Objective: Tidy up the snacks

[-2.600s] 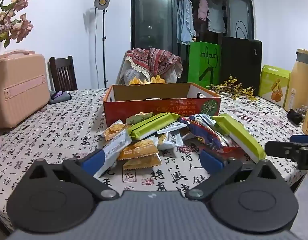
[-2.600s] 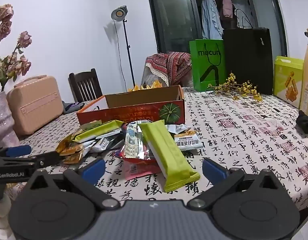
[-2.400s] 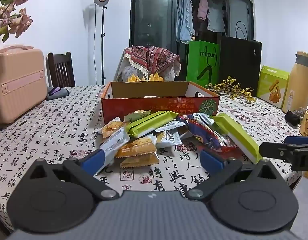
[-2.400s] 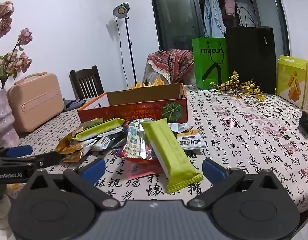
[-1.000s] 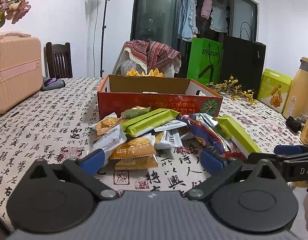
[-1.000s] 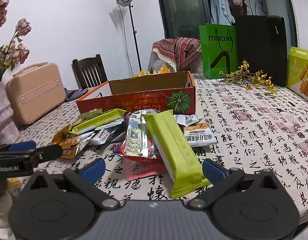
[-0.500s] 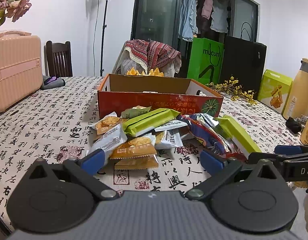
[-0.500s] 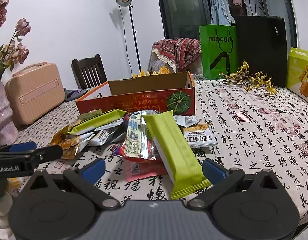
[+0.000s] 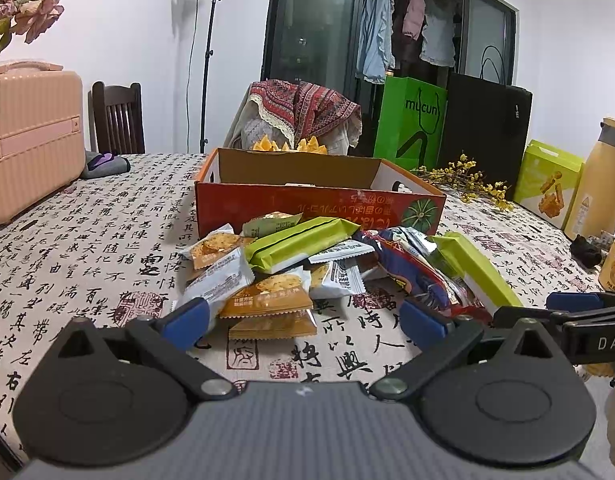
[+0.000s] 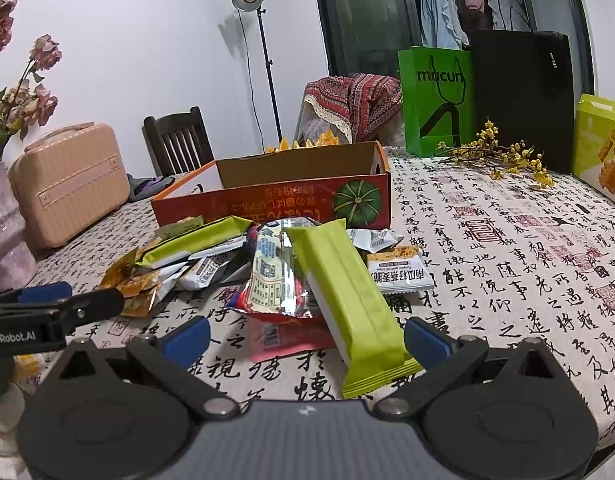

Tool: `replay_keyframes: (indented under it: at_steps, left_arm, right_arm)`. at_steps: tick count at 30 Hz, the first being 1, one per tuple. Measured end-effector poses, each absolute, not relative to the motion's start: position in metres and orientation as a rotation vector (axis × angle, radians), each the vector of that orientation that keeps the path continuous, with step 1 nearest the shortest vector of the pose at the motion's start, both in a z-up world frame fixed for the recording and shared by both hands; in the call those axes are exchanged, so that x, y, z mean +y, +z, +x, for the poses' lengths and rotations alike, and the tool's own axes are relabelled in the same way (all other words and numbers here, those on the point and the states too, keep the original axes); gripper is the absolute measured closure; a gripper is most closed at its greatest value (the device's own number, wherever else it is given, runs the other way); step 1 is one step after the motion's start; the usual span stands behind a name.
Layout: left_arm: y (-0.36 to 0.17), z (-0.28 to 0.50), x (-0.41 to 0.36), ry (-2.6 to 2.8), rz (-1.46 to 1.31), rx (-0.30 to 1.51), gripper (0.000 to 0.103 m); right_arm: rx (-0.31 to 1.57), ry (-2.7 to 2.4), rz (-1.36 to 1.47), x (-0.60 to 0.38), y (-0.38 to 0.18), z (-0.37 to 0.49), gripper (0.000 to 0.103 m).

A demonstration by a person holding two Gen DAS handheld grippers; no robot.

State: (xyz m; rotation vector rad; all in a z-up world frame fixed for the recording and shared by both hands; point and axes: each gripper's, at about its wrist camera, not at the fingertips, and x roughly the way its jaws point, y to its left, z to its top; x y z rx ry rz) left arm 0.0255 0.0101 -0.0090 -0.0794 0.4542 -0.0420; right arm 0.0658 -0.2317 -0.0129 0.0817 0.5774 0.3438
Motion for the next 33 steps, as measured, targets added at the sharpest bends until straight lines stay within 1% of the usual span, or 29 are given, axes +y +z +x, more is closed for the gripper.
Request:
replay_keyframes:
  at_steps: [33]
  left_arm:
    - [-0.0102, 0.0292, 0.0129, -0.041, -0.087, 0.459, 0.000]
  right_arm:
    - [0.579, 0.349, 0.080, -0.2293, -0.0133, 0.0699, 0.000]
